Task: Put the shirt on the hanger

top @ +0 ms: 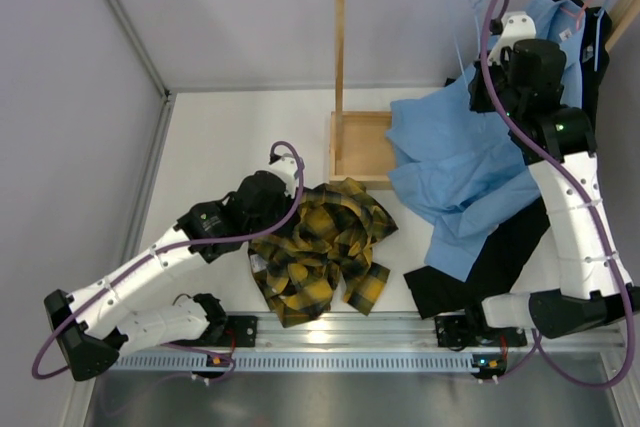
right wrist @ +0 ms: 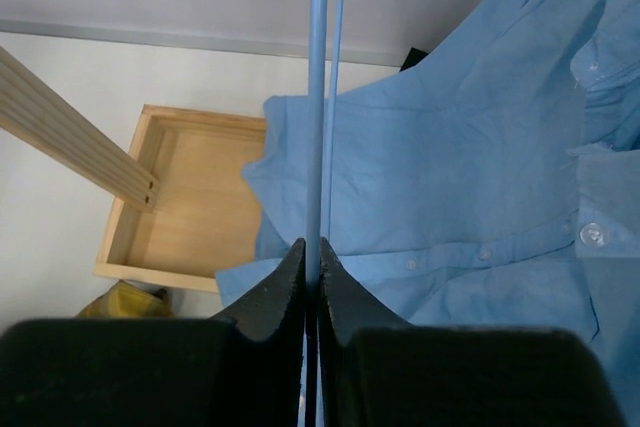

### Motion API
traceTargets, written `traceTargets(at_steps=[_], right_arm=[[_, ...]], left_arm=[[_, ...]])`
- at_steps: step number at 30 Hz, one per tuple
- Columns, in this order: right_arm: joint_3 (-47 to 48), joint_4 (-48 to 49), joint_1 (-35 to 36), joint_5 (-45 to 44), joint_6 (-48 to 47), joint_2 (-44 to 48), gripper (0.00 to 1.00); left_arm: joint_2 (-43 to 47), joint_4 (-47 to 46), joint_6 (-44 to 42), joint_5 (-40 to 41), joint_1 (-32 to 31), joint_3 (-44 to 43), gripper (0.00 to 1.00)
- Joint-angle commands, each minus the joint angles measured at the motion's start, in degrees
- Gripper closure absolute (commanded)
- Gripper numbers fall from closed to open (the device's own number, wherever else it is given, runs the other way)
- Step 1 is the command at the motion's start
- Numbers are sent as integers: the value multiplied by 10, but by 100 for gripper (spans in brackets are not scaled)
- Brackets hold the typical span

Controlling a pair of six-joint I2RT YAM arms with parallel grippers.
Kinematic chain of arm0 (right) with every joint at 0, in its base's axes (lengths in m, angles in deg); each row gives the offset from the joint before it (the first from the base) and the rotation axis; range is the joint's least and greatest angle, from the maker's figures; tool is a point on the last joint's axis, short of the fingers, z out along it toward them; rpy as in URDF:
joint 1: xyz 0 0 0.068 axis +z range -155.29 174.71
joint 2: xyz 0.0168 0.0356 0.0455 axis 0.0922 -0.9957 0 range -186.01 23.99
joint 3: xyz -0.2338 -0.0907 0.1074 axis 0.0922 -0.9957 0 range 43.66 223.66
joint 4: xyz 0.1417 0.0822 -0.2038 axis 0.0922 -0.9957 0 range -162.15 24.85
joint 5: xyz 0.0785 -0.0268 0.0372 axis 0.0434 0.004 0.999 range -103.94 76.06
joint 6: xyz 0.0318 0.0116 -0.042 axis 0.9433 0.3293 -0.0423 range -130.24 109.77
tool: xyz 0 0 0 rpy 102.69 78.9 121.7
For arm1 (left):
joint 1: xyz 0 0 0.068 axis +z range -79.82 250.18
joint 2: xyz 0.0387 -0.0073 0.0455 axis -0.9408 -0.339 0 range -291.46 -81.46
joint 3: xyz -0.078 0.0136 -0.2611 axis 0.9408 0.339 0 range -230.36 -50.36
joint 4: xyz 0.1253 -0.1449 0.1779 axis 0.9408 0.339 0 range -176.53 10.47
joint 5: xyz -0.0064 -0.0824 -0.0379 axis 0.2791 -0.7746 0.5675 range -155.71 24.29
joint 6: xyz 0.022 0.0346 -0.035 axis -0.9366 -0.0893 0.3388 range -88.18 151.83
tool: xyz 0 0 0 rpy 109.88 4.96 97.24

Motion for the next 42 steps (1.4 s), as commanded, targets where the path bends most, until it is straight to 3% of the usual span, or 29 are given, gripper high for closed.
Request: traceTargets(at_steps=[1,7,17,23,29,34,39,42], right_arm=[[26,0,-10,-7,-4,-1,100],[23,21,-9,-7,1,7,100],[0,137,-9,20,9,57,100],[24,150,-9,34,6,47,100],[0,102,-9,111,19,78,100],[-154,70,-10,207,36,200,100],[-319,69,3,329,40,360,100],[-395,72,69,347,38,440,100]], left_arm=[[3,-15,2,-7,2,5,100],[7,-15,7,3,2,3,100],[24,-51,44,26,2,5,100],[20,-64,51,52,2,6,100],[10,-63,72,103,6,-14,100],[-29,-63,67,101,49,-51,100],[-84,-79,52,34,134,-68,100],[-118,-86,48,-15,181,-70,100]])
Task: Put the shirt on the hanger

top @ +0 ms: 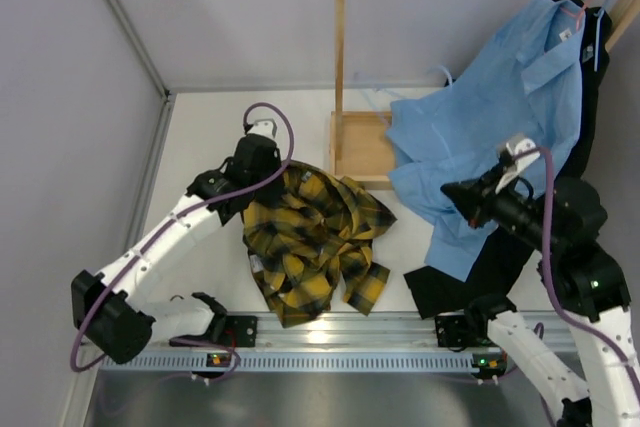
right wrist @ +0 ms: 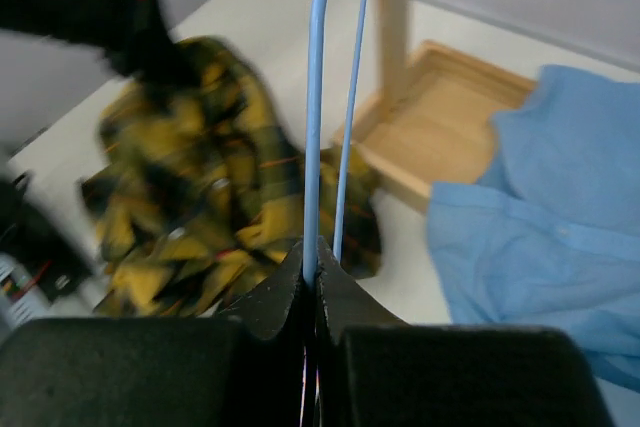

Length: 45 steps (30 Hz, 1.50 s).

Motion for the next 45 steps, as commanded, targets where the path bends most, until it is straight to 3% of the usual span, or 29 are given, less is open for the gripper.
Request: traceTargets(at_steps=[1,4,8,14,22,26,33,37,39,42,45], right_arm=[[-59,5,86,76,1,70,100],[-103,-37,133,89,3,103,100],[-178,-16,135,127,42,129,100],[-205,19,136,128,62,108,100],[-266,180,141,214,121,50,100],[-272,223,147,256,121,9,100],[-245,200,156,290,88,-21,100],[-236,175,175,291,63,-7,100],[-242,181,186,304,63,1,100],[-245,211,199,326,71,-4,100],[-244,282,204,341,96,-27,100]], left_arm=[[-35,-39,-9,-75,58,-19,100],[-54,-46,-13,-107,85,-23,100],[-67,-60,-9,-131,88,-31,100],[-58,-70,-6,-220,88,-29,100],[-28,-98,-55,-365,87,-5,100],[-7,-29,-96,-419,85,-44,100],[43,154,-166,-268,81,-143,100],[31,227,-174,-64,80,-204,100],[23,231,-186,-41,80,-226,100],[17,227,-200,-115,81,-254,100],[25,200,-222,-305,80,-253,100]])
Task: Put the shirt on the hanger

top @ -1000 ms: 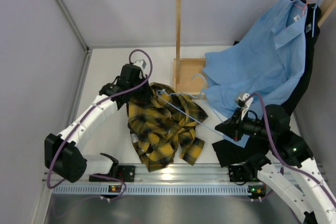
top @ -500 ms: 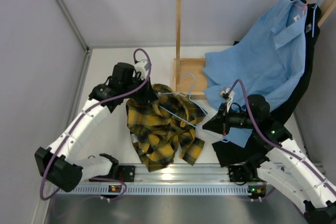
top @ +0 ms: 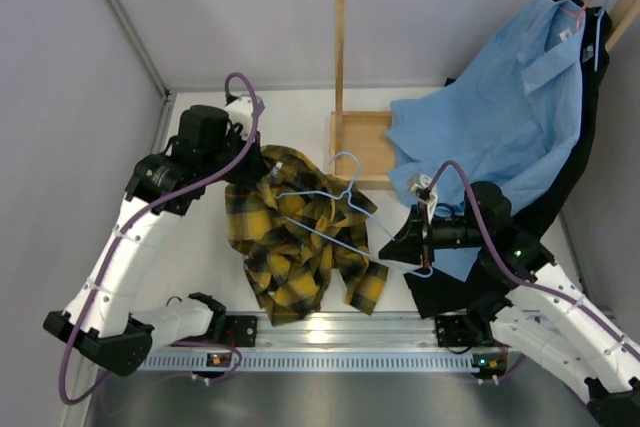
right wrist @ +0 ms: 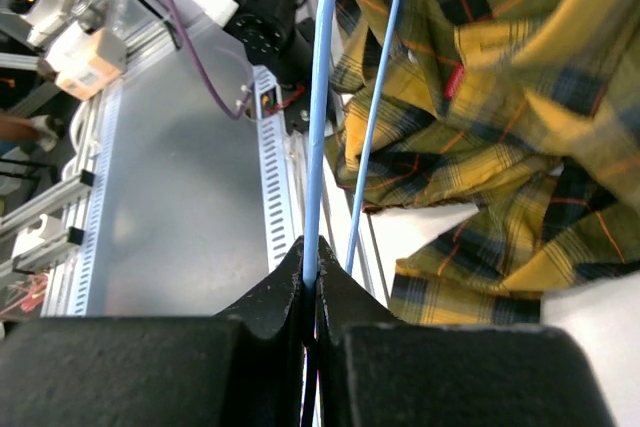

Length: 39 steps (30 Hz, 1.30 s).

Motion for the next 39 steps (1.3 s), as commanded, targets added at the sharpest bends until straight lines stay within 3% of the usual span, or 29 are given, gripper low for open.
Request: traceTargets(at_steps=[1,3,7,11,14,17,21,25,27,32,35,39], right_arm=[[33,112,14,55,17,-36,100],[46,140,17,58,19,-58,100],[73,199,17,102,24,-115,100],[77,313,20,49,82,-155,100],[87,345,28,-47,102,-174,100],[107,360,71,-139,65,-176,100],[179,283,131,-333,-11,-158,100],[254,174,171,-434,-71,-156,100],[270,151,177,-441,-91,-154,100],[255,83,181,-496,-85,-136,100],[174,153,180,-520,-20,-96,100],[124,220,183,-484,12,-131,100]], left_arm=[[13,-23,-38,-172,-2,-20,100],[24,-33,-51,-258,-3,-13,100],[46,-33,-63,-287,-6,-17,100],[56,-34,-63,-307,-11,-31,100],[56,-33,-53,-280,-12,-61,100],[42,-33,-31,-239,-11,-129,100],[9,-33,3,-179,-11,-246,100],[4,-68,39,-48,-12,-293,100],[9,-101,43,-17,-12,-274,100],[6,-113,60,-96,-11,-175,100],[41,-186,87,-115,-11,-36,100],[74,-293,135,-192,-17,71,100]])
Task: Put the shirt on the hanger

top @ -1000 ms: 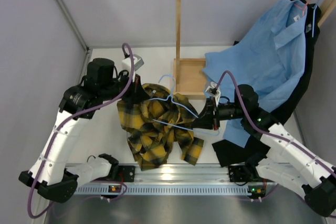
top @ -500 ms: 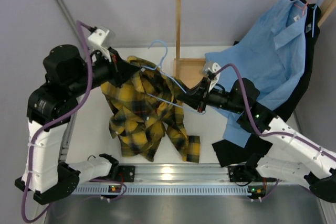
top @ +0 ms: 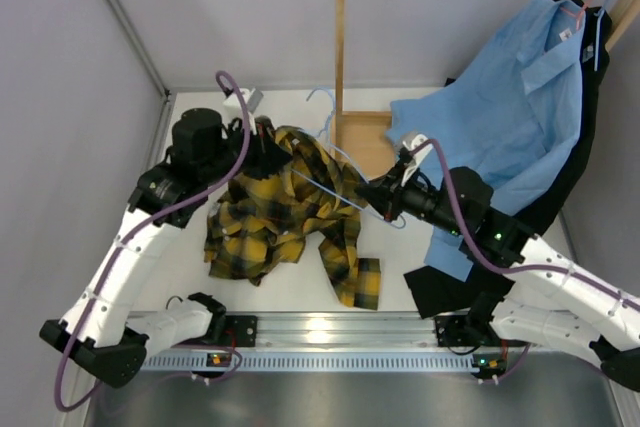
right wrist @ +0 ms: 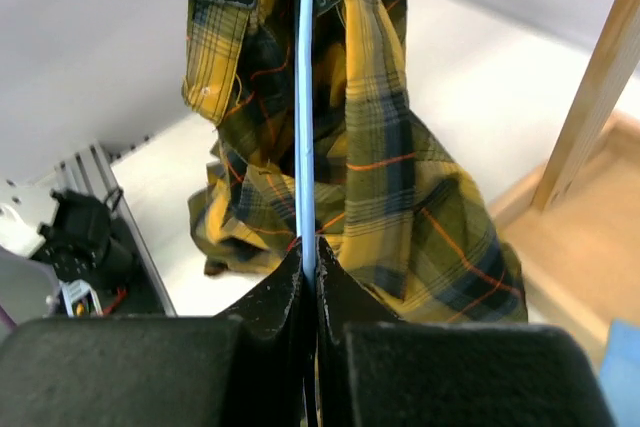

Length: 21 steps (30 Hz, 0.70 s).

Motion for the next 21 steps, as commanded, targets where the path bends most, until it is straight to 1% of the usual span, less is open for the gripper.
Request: traceTargets(at_steps=[1,3,4,5,8,9,10,11,12,13,14,17,18,19,21], right_arm=[[-33,113,9,-19,52,-29,100],[-71,177,12,-13,79,-40,100],[-77,225,14,-5,83,-46,100],[-78,240,19,5,81,-56,100],[-77,296,26,57,58,-83,100],[-91,319,26,80,55,-81,100],[-100,353,27,78,53,-76,100],[-106,354,27,61,55,-70,100],[-115,350,27,28,53,-54,100],[-118,346,27,21,46,-47,100],[-121,337,27,17,31,-38,100],[-138,336,26,16,12,-5,100],[-150,338,26,5,9,14,100],[-155,338,26,0,7,24,100],[-175,349,25,-6,4,57,100]], left_arm=[[32,-129,71,-81,-11,53,100],[30,-153,81,-78,-44,61,100],[27,-159,86,-62,-60,61,100],[24,-170,84,-50,-96,61,100],[-1,-169,72,-13,-154,31,100],[-6,-169,69,-11,-160,8,100],[-12,-168,71,-8,-163,-2,100],[-13,-165,76,8,-164,-11,100],[-10,-155,79,30,-164,-28,100],[-6,-152,79,54,-164,-33,100],[2,-149,76,102,-164,-36,100],[3,-131,54,156,-164,-54,97],[-1,-118,45,189,-164,-65,96],[-6,-90,39,209,-164,-75,96],[-21,-68,21,262,-164,-100,99]])
